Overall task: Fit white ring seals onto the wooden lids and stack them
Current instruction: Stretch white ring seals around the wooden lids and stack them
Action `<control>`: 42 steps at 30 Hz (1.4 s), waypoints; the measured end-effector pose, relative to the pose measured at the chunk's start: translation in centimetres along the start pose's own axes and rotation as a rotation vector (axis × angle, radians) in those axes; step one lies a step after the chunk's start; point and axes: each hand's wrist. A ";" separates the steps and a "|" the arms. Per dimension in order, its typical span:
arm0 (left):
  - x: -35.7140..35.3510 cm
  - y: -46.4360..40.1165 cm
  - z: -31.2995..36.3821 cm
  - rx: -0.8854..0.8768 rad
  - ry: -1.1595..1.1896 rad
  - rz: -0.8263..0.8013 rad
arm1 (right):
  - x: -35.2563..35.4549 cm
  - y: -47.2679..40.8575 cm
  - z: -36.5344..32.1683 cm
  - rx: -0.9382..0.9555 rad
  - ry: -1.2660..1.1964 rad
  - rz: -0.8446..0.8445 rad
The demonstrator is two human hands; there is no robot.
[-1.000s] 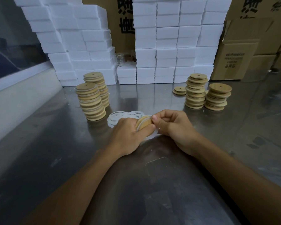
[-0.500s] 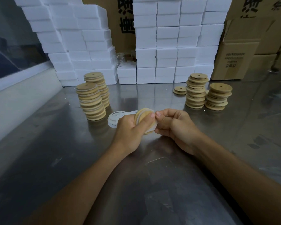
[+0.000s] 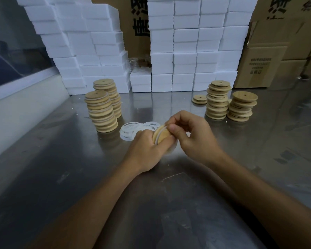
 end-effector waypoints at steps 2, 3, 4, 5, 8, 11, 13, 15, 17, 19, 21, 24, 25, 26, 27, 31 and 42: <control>0.1 0.0 0.2 -0.037 -0.038 0.033 | 0.0 0.1 0.1 -0.068 -0.090 -0.004; 0.2 0.1 0.3 -0.056 -0.069 0.047 | -0.1 0.1 0.1 -0.114 -0.159 -0.004; 0.2 0.1 0.3 -0.070 -0.100 0.059 | -0.2 0.2 0.1 -0.164 -0.230 -0.004; 0.3 0.1 0.4 -0.080 -0.126 0.070 | -0.3 0.2 0.2 -0.218 -0.303 0.001; 0.3 0.2 0.6 -0.115 -0.134 0.092 | -0.2 0.2 0.3 -0.335 -0.469 0.028; 0.2 0.2 0.7 -0.140 -0.111 0.107 | 0.1 0.1 0.4 -0.370 -0.517 0.011; 0.1 0.2 0.8 -0.148 -0.088 0.113 | 0.3 0.1 0.5 -0.391 -0.564 -0.020; 0.2 0.2 0.7 -0.152 -0.075 0.135 | 0.1 0.1 0.6 -0.416 -0.639 -0.045; 0.2 0.2 0.7 -0.148 -0.056 0.163 | -0.1 0.2 0.9 -0.442 -0.700 -0.066; 0.1 0.2 0.7 -0.142 -0.060 0.160 | -0.3 0.3 1.2 -0.451 -0.714 -0.068; 0.1 0.2 0.7 -0.138 -0.060 0.158 | -0.2 0.2 1.3 -0.454 -0.721 -0.069; -0.1 0.2 0.7 -0.127 -0.054 0.170 | -0.2 0.2 1.2 -0.474 -0.737 -0.069; -0.1 0.2 0.6 -0.119 -0.053 0.172 | -0.2 0.2 1.3 -0.477 -0.734 -0.051; -0.1 0.1 0.6 -0.115 -0.048 0.173 | -0.3 0.2 1.2 -0.468 -0.723 -0.020; 0.0 0.1 0.5 -0.115 -0.043 0.172 | -0.5 0.3 1.2 -0.436 -0.686 0.021; 0.1 -0.2 0.2 -0.125 -0.050 0.130 | -0.7 0.5 1.0 -0.094 -0.159 0.106; 0.0 0.2 0.1 -0.211 -0.202 0.150 | -0.3 0.3 0.7 -0.242 -0.322 0.025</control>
Point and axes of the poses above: each hand's wrist, its own y-axis away from the middle knuckle, its own x-axis out of the back of the hand, z = x × y, and after that the axes turned 3 degrees about x, right-handed
